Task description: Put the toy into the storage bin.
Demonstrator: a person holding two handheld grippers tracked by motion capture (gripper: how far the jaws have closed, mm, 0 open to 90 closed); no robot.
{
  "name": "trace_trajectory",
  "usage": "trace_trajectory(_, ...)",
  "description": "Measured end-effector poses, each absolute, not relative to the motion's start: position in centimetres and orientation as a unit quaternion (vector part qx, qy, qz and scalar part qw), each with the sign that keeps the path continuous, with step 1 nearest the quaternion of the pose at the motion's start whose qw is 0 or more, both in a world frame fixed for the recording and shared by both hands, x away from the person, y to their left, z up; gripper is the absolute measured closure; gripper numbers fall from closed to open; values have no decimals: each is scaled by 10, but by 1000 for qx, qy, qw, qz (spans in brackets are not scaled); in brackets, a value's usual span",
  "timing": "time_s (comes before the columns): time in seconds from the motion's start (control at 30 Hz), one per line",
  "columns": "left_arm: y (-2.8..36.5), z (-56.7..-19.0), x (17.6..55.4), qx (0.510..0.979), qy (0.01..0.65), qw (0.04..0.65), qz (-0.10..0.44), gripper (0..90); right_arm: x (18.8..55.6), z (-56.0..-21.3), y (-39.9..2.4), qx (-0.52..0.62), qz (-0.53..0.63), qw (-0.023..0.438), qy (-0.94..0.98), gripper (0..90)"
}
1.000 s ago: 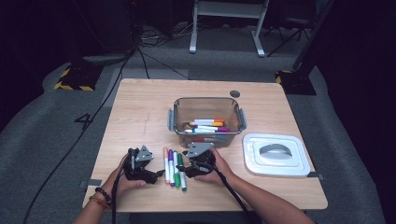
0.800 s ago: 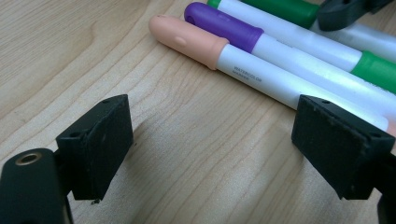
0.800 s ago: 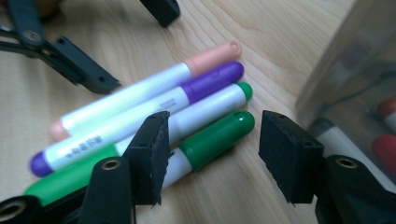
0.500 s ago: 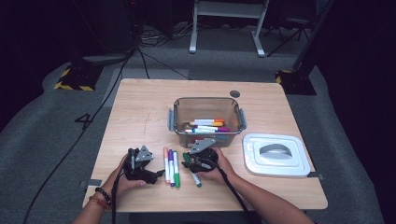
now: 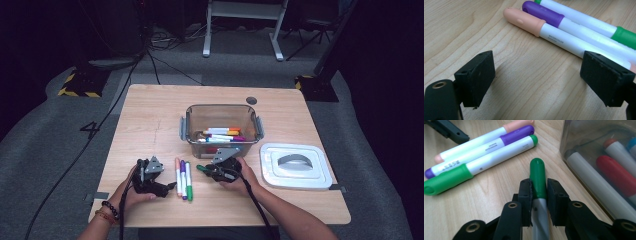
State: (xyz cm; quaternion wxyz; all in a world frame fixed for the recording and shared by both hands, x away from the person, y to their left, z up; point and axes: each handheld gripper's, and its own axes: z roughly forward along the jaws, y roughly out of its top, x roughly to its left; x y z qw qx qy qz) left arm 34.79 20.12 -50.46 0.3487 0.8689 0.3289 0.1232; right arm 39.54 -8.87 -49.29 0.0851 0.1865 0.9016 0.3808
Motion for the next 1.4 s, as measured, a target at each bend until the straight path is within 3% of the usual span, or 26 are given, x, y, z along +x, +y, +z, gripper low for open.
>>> trace_trajectory(0.73, 201, -505, 348, 869, 329, 348, 123, 130, 373, -413, -152, 159, 477, 135, 854, 751)
trace_trajectory(1.4, 200, -505, 348, 868, 331, 348, 122, 127, 385, -329, -188, 152, 504, 187, 829, 751)
